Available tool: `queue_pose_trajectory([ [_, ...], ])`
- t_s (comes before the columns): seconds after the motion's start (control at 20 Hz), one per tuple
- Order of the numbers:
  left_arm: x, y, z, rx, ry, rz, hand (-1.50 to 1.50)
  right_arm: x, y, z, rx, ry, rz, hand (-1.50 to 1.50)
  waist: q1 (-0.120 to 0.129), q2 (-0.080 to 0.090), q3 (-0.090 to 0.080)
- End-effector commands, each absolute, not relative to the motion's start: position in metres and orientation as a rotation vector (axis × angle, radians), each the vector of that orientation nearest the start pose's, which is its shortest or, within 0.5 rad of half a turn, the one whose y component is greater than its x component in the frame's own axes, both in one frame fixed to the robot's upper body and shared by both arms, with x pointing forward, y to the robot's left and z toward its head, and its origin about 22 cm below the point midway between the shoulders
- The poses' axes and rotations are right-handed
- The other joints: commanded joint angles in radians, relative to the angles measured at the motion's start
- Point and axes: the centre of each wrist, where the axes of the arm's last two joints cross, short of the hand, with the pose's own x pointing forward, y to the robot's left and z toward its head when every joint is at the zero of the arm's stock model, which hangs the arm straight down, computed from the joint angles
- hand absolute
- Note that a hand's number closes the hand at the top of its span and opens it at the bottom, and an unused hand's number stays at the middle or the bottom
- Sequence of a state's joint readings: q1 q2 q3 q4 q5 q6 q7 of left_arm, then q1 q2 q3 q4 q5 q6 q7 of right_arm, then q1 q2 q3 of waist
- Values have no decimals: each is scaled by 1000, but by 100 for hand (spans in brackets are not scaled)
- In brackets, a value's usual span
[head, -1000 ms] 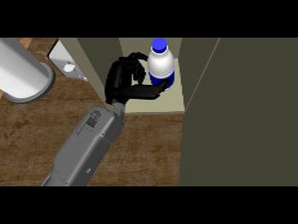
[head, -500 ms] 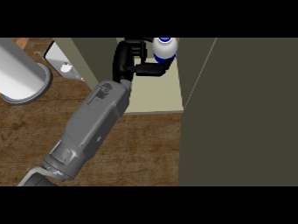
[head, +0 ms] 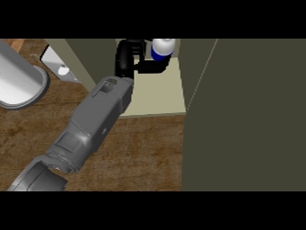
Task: Pick up the bottled water, place it into the cabinet and close the cabinet
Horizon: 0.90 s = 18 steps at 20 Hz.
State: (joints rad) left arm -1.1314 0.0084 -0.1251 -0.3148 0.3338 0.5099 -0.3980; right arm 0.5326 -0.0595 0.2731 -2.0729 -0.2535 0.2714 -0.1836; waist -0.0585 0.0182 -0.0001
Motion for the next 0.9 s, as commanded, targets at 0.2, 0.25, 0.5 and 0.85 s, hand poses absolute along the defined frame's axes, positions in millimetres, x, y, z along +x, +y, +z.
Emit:
queue_pose_trajectory([
  [0.2, 435, 112, 38, 432, -1732, -128, 150, 121, -217, 26, 483, -1771, -2, -150, -14, 10, 0],
  [0.25, 438, 91, 53, 453, -1710, -130, 150, 120, -221, 29, 500, -1765, 8, -150, -17, 8, 0],
  [0.5, 437, 118, 38, 570, -1713, -145, 150, 123, -210, 37, 509, -1773, -7, -150, -13, 10, -1],
  [0.85, 438, 150, 31, 590, -1681, -161, -150, 115, -214, 35, 496, -1760, -1, -150, -5, 6, -1],
])
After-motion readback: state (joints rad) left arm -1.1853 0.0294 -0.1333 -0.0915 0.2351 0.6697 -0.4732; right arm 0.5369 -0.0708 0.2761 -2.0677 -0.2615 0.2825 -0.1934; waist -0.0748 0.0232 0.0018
